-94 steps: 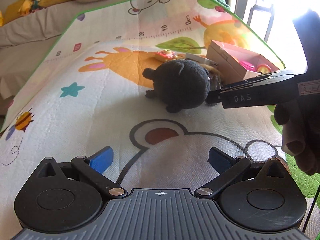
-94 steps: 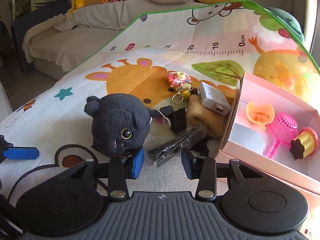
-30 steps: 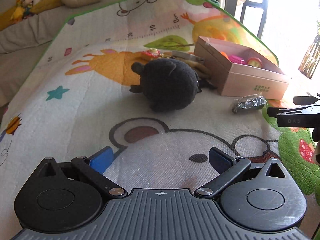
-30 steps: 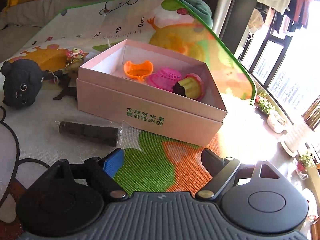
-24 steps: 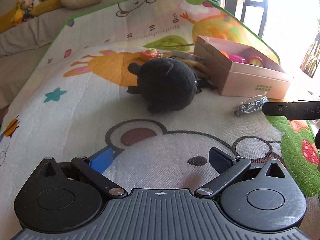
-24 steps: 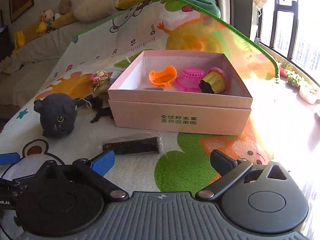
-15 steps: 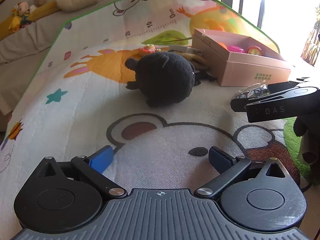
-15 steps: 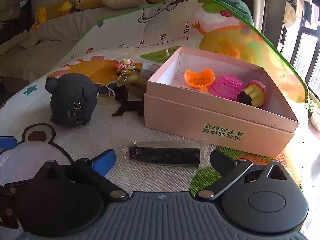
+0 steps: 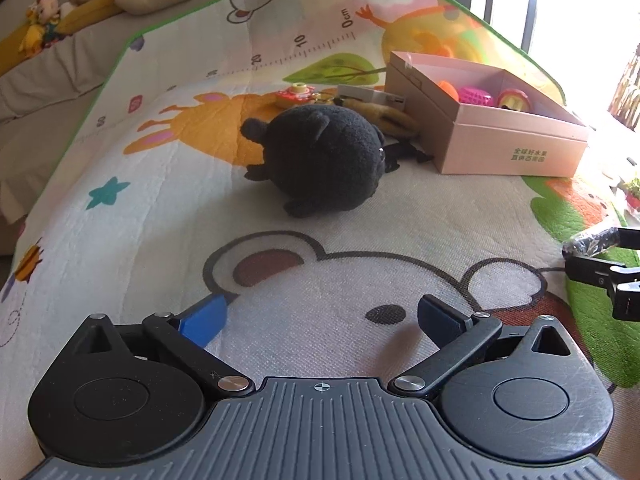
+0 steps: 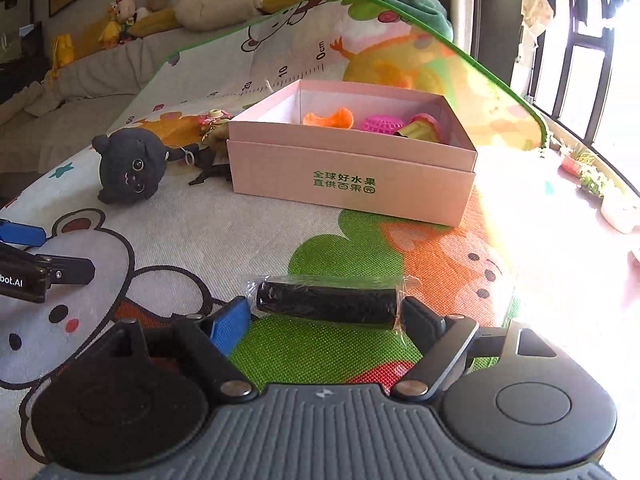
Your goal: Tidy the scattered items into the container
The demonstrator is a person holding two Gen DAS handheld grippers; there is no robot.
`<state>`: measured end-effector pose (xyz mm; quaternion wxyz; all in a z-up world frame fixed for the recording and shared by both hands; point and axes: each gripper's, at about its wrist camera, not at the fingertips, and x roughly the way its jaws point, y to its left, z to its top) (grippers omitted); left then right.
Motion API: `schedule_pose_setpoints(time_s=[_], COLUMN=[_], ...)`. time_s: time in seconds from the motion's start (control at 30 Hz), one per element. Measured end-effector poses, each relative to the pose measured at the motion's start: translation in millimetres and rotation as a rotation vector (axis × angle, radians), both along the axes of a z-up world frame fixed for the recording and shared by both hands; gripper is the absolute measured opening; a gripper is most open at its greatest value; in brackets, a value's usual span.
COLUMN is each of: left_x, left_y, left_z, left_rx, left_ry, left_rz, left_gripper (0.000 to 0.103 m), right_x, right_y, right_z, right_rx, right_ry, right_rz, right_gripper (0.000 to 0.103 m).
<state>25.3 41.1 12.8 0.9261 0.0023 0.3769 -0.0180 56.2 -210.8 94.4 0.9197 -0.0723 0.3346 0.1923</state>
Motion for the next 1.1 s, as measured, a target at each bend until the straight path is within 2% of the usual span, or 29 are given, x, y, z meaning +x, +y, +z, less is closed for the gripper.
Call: schedule_pose_setpoints(time_s=[0.07,0.2,0.4,0.57,0.67,0.77,0.97,1.03,1.1], left_x=[7.3,35.3,76.3,90.4,80.5,69.1,62.7,63.8,62.4], left_y=[-4.9,-15.1,-17.3,-6.3,12.4,38.3,89.3,99.2,103.1], left_z=[10.8,27.4,18.3,11.8,21.8,30.8,33.1,34.0,35.6], left_rx=[0.015,0.132,0.209,0.235,0.203,0.192,0.200,0.206,0.195], left_ry=[-0.056,-0.139,-0.108,-0.097,-0.118,-0.136,-0.109,-0.106,-0.109], left_rz=[-0.048,-0.060,-0.103,-0.050,-0.009,0.077,0.253,0.278,0.260], left_gripper=[0.103,0.103,0.103,0.103,0.103,0.103,0.103,0.103,0.103], right_x=[-3.0,-2.4,-0.7,0.7,0.1,1.7,2.7,2.5,2.2], right_y=[-6.4,-10.3,-16.6,-18.1,-18.0,-17.4,-15.3,-15.0,-14.2], right_z=[-3.6,-4.4,-4.8,-5.3,-5.5,-5.8,-6.0,-6.2,-6.4], right_rx=[0.023,0.042,0.088,0.102,0.104,0.105,0.097,0.094,0.088], right_ry=[0.011,0.011,0.020,0.027,0.028,0.033,0.036,0.036,0.036], right_rz=[-0.017,-0.030,-0.037,-0.036,-0.037,-0.031,-0.025,-0.025,-0.024], right_gripper=[0.084,0.086,0.090,0.094,0.094,0.097,0.099,0.099,0.099])
